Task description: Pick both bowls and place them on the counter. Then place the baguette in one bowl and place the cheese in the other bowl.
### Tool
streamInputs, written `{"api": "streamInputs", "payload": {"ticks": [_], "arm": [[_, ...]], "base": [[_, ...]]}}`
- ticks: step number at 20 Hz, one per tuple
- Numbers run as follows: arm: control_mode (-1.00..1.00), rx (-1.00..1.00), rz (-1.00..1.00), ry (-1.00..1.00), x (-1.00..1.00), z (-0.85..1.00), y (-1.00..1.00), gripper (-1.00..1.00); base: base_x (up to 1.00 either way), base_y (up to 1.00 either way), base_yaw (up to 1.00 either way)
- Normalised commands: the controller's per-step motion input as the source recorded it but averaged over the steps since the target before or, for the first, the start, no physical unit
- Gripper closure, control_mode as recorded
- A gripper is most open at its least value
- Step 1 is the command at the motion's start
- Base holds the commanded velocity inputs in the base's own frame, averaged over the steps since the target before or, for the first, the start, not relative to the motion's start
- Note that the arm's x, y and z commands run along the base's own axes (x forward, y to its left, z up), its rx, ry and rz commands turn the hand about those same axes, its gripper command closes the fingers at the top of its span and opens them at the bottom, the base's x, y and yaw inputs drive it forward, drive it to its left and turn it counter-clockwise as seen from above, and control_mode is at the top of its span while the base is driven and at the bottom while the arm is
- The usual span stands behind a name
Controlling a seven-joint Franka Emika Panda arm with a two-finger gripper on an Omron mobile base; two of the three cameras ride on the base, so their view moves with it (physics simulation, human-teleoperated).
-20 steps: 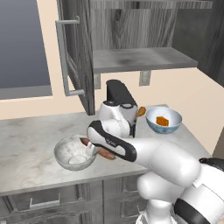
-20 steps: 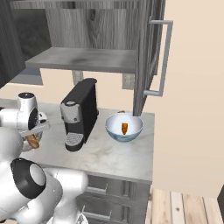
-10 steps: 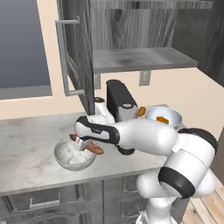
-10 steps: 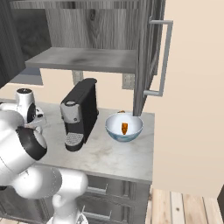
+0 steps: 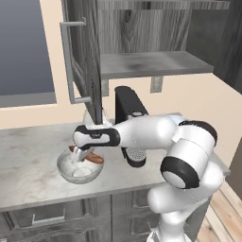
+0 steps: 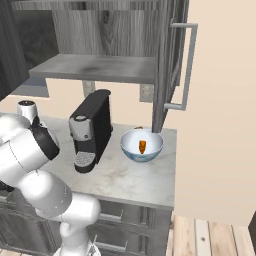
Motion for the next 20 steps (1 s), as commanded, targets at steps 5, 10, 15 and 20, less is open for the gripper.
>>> {"api": "streamInputs", "payload": {"ticks": [5,10,15,20], "arm": [[-1.0,0.0,0.0,0.0,0.02,-0.08,0.21,1.0],[-1.0,0.0,0.0,-0.02,0.0,-0.31,0.16,1.0],[-1.0,0.01,0.0,-0.06,-0.01,-0.18,0.02,1.0],[-1.0,0.05,0.0,-0.13,-0.32,-0.05,-0.17,-1.0]], "base": [[0.0,0.0,0.0],[0.0,0.0,0.0],[0.0,0.0,0.0],[0.0,0.0,0.0]]}}
